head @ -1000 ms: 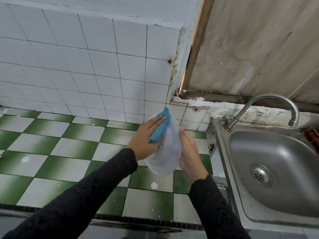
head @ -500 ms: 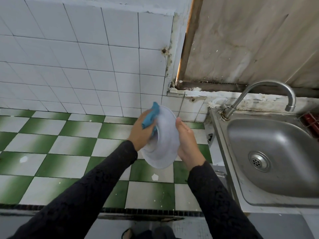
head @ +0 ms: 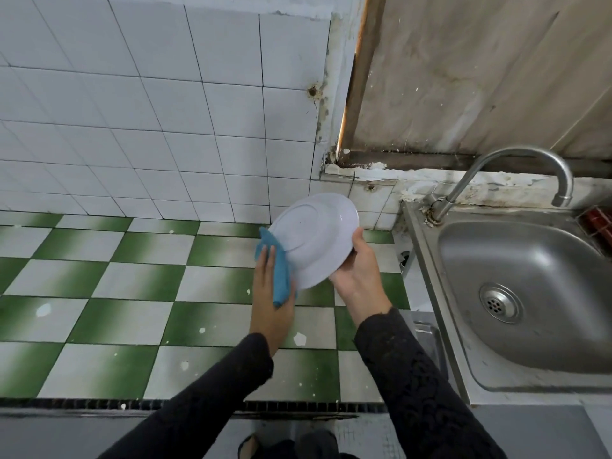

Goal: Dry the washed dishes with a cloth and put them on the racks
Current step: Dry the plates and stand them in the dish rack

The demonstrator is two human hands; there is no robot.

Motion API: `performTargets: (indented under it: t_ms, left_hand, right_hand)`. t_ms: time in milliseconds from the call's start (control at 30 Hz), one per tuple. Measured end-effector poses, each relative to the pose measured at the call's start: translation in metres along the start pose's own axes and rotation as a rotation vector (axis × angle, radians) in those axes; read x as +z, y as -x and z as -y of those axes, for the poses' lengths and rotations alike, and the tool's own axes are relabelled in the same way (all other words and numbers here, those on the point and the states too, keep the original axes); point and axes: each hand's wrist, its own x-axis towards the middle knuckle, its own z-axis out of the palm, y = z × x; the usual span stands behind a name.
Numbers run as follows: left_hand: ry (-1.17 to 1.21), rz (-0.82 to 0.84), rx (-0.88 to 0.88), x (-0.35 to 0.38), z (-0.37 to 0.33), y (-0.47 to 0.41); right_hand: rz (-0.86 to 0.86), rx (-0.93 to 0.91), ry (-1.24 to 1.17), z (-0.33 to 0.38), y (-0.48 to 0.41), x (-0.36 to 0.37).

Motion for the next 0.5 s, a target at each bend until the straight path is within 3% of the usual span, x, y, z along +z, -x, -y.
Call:
performTargets:
  t_ms: [100, 167, 333, 500]
  left_hand:
    - [-0.334, 0.129, 0.403, 0.007, -0.014, -0.004]
    - [-0.45, 0.218, 0.526, 0.004, -0.018, -0.017]
    - [-0.432, 0.245, 0.59, -0.01, -0.014, -0.038]
    - [-0.164, 0.162, 0.328, -0.004, -0.013, -0.033]
  right_hand:
    - [0.027, 0.065, 0.056, -0.012, 0.003, 0.004]
    - [0.034, 0.122, 0.078, -0.018, 0.008, 0.004]
    - [0.088, 0.118, 0.157, -0.016, 0.008, -0.003]
    - [0.118, 0.107, 0.221, -0.017, 0.011, -0.016]
